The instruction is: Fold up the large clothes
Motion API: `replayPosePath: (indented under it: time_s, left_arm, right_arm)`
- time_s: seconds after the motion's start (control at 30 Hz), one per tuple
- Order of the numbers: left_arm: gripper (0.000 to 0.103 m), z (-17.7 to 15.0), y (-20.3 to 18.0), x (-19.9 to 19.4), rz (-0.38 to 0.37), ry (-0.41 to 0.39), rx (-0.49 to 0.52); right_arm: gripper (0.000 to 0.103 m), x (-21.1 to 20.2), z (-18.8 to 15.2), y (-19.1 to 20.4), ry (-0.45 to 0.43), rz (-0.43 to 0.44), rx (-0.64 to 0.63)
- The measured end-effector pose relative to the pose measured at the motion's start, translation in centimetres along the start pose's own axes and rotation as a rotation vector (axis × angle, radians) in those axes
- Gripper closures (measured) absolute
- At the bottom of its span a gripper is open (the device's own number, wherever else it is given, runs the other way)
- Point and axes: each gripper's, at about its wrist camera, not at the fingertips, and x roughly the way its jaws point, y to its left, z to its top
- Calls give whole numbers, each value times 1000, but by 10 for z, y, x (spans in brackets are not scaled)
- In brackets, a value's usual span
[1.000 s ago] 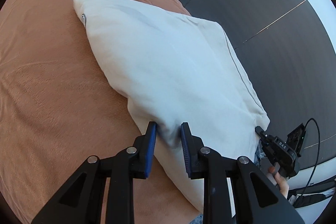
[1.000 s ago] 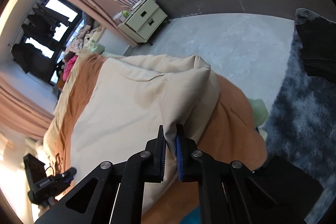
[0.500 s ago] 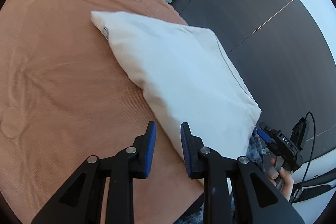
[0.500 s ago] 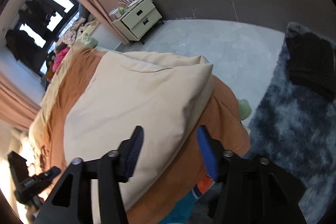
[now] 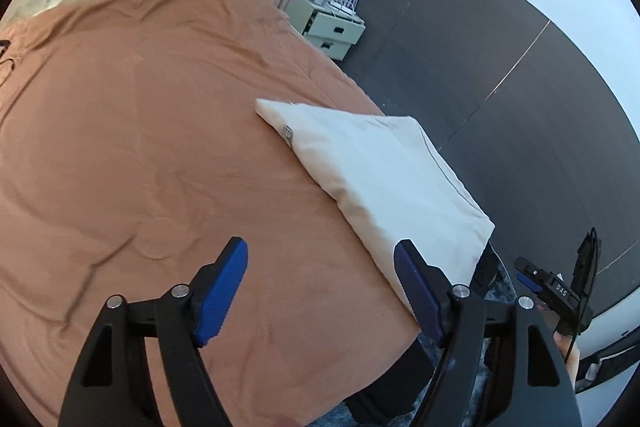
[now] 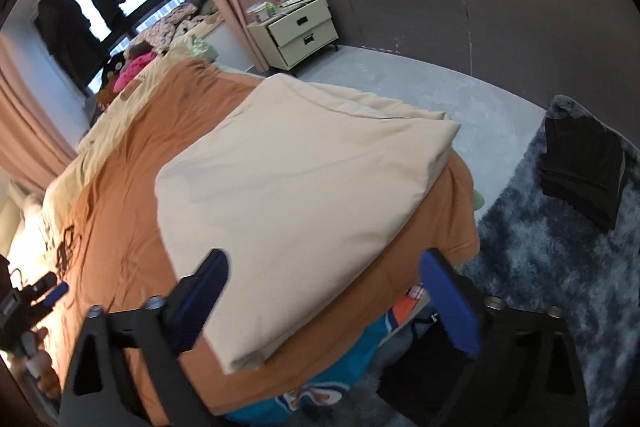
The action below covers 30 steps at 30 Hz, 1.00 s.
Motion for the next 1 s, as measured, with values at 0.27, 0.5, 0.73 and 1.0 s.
replayPosePath:
  time_s: [0.27, 0.5, 0.73, 1.0]
  left_arm:
    - [0, -5, 15, -69, 8, -100, 42]
    - [0, -16, 28, -124, 0, -164, 73]
    - [0, -35, 35, -171, 7, -235, 103]
    - [0, -64, 49, -217, 45, -300, 93]
  right_arm:
    - [0, -34, -21, 61, -15, -33, -96]
    - [0, -68, -45, 97, -64, -47, -126]
    - [0, -101, -68, 121, -99, -35, -138]
    - [0, -133, -97, 153, -119, -5, -198]
